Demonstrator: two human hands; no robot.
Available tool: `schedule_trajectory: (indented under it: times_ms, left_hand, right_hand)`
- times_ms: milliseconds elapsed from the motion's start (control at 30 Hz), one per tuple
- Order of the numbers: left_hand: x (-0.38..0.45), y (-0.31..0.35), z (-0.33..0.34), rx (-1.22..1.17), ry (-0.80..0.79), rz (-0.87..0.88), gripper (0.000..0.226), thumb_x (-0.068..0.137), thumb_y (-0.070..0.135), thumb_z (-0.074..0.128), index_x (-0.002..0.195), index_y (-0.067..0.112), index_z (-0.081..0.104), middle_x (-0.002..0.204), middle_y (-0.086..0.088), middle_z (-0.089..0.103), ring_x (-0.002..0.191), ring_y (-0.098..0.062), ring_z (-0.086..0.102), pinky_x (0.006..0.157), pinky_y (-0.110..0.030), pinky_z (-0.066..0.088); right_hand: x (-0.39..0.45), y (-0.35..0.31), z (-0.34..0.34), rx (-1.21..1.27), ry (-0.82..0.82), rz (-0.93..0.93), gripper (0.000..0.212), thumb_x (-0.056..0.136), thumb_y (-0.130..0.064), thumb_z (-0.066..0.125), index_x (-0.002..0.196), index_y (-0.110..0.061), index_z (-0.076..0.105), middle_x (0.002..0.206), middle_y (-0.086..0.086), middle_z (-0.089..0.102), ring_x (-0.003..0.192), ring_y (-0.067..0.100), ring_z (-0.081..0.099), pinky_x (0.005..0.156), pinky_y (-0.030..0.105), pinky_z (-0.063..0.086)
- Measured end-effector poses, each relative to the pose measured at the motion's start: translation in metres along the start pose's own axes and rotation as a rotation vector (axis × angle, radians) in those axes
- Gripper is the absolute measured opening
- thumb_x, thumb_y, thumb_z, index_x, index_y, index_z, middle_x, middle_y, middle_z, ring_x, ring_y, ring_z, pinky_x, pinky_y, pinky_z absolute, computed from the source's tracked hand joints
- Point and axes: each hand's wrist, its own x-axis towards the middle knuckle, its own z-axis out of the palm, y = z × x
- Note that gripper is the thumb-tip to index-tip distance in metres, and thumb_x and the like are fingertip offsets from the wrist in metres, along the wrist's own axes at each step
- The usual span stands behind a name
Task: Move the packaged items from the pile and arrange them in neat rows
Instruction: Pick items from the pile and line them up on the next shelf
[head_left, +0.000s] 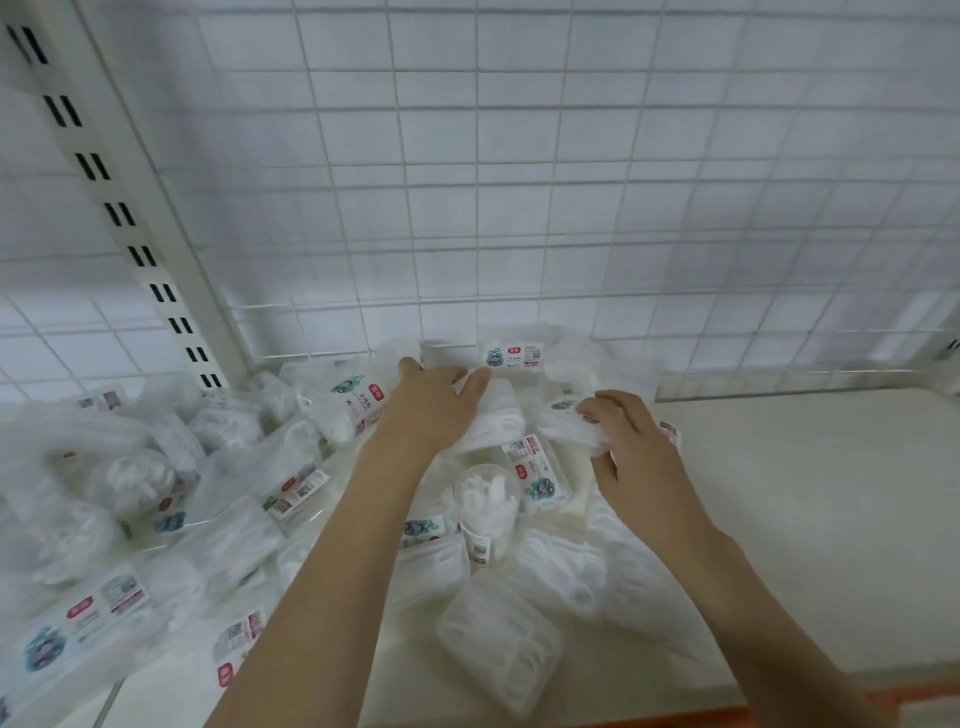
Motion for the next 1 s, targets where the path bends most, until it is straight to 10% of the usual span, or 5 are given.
schedule_trajectory:
  times_ms: [300,467,800,1000]
  left_hand:
    - [0.002,-0.006,0.003,-0.048,0.33,0.207,0.046,0.088,0.045,0.052,0.085,0.002,0.067,0.108,-0.014,0.058,0.106,-0.019,0.051,0.072,-0.016,0.028]
    - [-0.016,0.004,-0.002,-0.181,0.452,0.245,0.042,0.084,0.047,0.055,0.089,0.006,0.062,0.081,0.002,0.06,0.079,-0.009,0.053,0.06,-0.017,0.033]
    - [-0.059,0.081,0.036,-0.23,0.557,0.271,0.036,0.089,0.044,0.05,0.089,0.009,0.061,0.075,0.004,0.06,0.073,-0.015,0.058,0.059,-0.019,0.032]
    - [-0.09,0.169,0.112,-0.263,0.383,0.169,0.072,0.069,0.043,0.075,0.129,0.013,0.049,0.11,0.003,0.047,0.097,-0.007,0.046,0.074,-0.003,0.023]
  right_hand:
    - [-0.002,0.0,-0.001,0.124,0.012,0.03,0.041,0.075,-0.029,0.074,0.108,-0.015,0.054,0.12,-0.007,0.041,0.094,-0.002,0.043,0.078,0.001,0.033]
    - [-0.002,0.003,-0.007,0.147,0.094,0.042,0.041,0.075,-0.025,0.073,0.107,-0.009,0.052,0.116,0.001,0.041,0.1,0.007,0.045,0.081,0.019,0.045]
    - [-0.018,0.06,-0.057,0.107,0.2,-0.008,0.062,0.064,-0.031,0.082,0.115,-0.01,0.054,0.103,0.005,0.058,0.094,0.015,0.041,0.084,0.015,0.028]
    - [-0.058,0.164,-0.117,0.138,0.152,0.059,0.064,0.067,-0.034,0.078,0.12,-0.011,0.051,0.11,0.005,0.057,0.099,0.021,0.05,0.084,0.019,0.032]
